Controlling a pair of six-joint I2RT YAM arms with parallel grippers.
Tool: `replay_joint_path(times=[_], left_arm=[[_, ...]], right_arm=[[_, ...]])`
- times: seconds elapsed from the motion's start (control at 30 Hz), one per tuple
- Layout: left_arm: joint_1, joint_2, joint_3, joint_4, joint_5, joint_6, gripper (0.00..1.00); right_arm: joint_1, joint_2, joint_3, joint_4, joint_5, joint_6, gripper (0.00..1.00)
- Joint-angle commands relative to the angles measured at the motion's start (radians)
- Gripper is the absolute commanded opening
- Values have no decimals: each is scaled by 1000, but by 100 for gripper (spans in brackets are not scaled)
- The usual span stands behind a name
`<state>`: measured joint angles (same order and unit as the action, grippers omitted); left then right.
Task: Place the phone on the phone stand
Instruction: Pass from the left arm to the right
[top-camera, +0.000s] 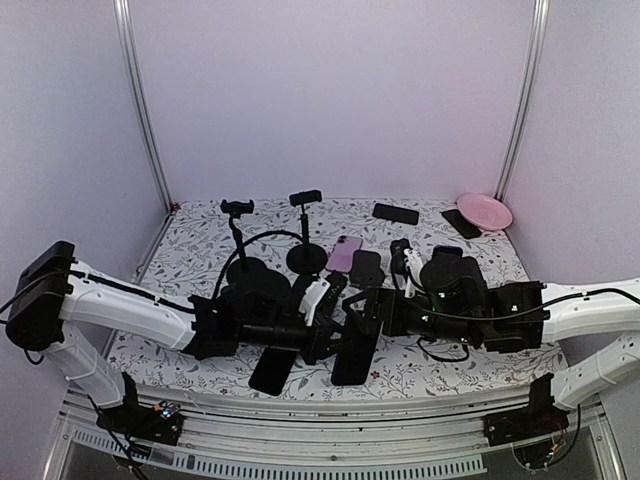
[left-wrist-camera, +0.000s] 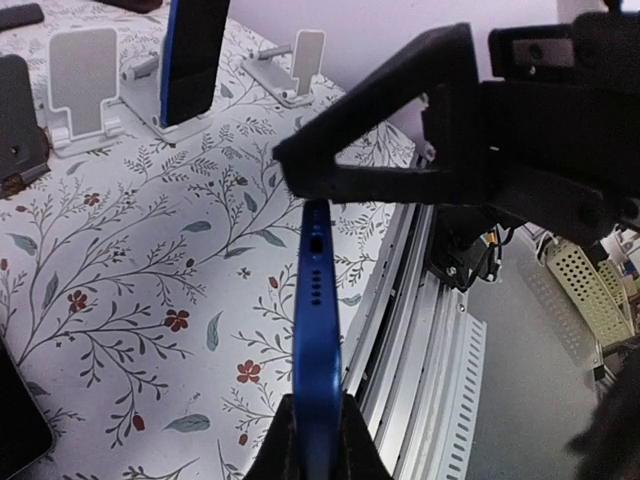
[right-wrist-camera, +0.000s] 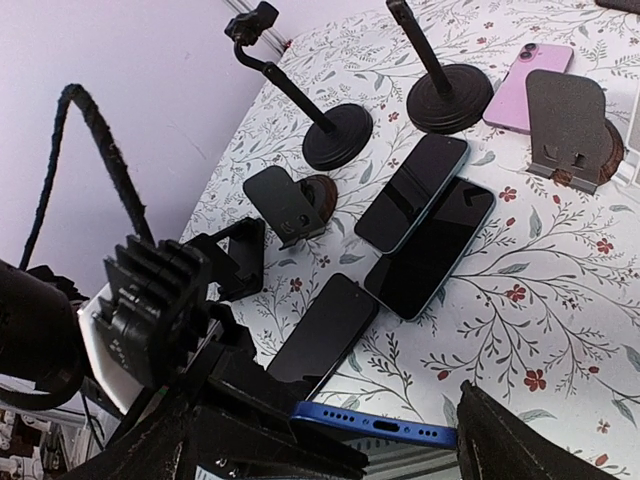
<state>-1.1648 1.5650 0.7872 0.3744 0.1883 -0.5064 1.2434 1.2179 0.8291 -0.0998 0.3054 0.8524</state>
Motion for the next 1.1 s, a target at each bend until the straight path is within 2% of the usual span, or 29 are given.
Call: replay_joint_path(times=[0.0,0.27,0.53,0.7,0.9,0.97,1.07], left_arm=[[-24,-35,41,17,-34,56,0],[-35,-63,43,9,-63,66,0],[-47,-46,67,-4,-48,80,0],[-52,-44,75,-20,-90,74,0],[-51,-49,77,-44,-138,66,0],[-50,-49,75,-43,-147,61,0],[-51,-44,79,-41,-152,56,0]], right_arm=[[7,51,44,-62,17,15,89],[13,86,64,-178,90,67,89],[20,155,97,-149,51,43,90],[24,184,105,-144,38,58,88],[24,125,53,-143,79,118,77],[24,109,44,-137,82,122,69],[24,101,38,-133,89,124,50]])
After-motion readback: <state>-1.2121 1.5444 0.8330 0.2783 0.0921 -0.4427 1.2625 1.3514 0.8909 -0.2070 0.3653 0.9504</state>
